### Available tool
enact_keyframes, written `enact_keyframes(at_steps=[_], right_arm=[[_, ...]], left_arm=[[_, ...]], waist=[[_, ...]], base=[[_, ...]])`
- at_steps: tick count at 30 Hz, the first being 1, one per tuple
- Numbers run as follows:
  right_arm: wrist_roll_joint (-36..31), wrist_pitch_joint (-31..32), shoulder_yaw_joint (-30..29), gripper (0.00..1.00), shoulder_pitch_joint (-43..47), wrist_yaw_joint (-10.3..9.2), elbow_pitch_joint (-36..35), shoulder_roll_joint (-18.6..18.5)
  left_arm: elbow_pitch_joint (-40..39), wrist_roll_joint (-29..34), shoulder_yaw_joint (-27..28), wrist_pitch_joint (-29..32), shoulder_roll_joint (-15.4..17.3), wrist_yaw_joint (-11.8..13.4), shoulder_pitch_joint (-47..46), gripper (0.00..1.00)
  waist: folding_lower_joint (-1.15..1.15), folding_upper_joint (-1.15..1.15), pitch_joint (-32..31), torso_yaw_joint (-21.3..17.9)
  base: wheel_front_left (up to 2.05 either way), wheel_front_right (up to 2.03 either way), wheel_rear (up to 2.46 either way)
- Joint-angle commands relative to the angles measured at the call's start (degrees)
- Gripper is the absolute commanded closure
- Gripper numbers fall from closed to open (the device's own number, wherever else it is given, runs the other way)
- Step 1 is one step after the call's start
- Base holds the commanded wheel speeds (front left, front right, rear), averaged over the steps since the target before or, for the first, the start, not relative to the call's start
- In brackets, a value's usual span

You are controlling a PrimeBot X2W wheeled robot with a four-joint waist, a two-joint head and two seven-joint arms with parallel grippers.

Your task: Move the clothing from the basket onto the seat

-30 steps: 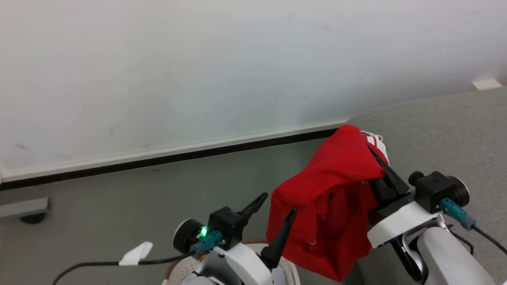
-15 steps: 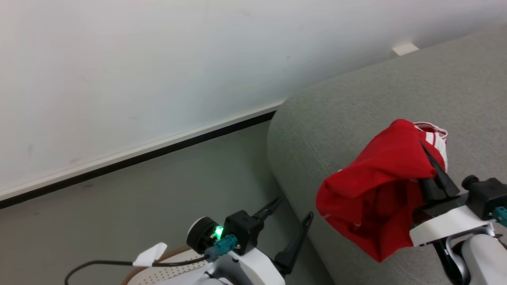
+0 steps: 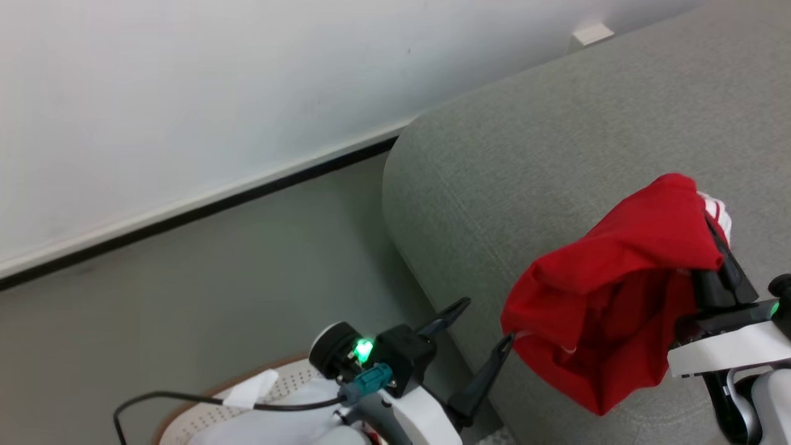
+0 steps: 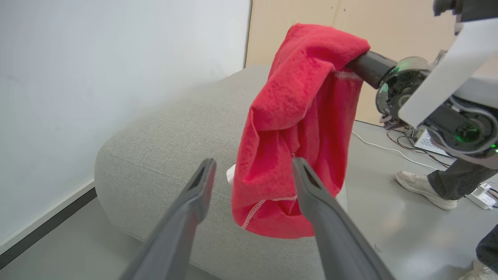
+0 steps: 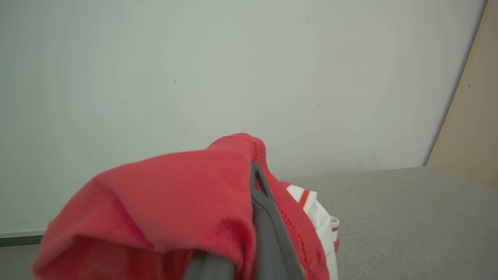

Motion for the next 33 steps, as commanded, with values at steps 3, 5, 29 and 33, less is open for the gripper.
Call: enact_keyframes(at_steps=[3,5,29,33], right_arm=[[-0.1,0.1,-3.1,1.0,-3.5,-0.13,-0.7,0.8],[-0.3,0.0,-5.3,1.0,-6.5,-0.12,-0.2,1.3],[-17.4,2.2,-30.8,1.0,-43.7,-0.13,23.3,-7.1],[-21.3,0.9,-33.7,0.61,-41.2,-0.13,30.2,-4.4]], left_arm=[[-0.9,1.7,-0.4,1.0,1.3,-1.0,-3.1,0.0],[-1.5,2.5,-0.7,1.8,1.8,-1.9,-5.1,0.0],[-2.9,6.3,0.8,1.8,4.0,-4.0,-19.4,0.0],[-2.1,5.6,0.6,1.3,3.9,-3.8,-18.6,0.0]], waist=[[0.0,0.0,6.3,2.8],[0.0,0.0,9.7,4.2],[0.0,0.0,33.7,17.0],[0.0,0.0,33.7,17.3]], base=[[0.0,0.0,0.0],[0.0,0.0,0.0],[0.0,0.0,0.0],[0.0,0.0,0.0]])
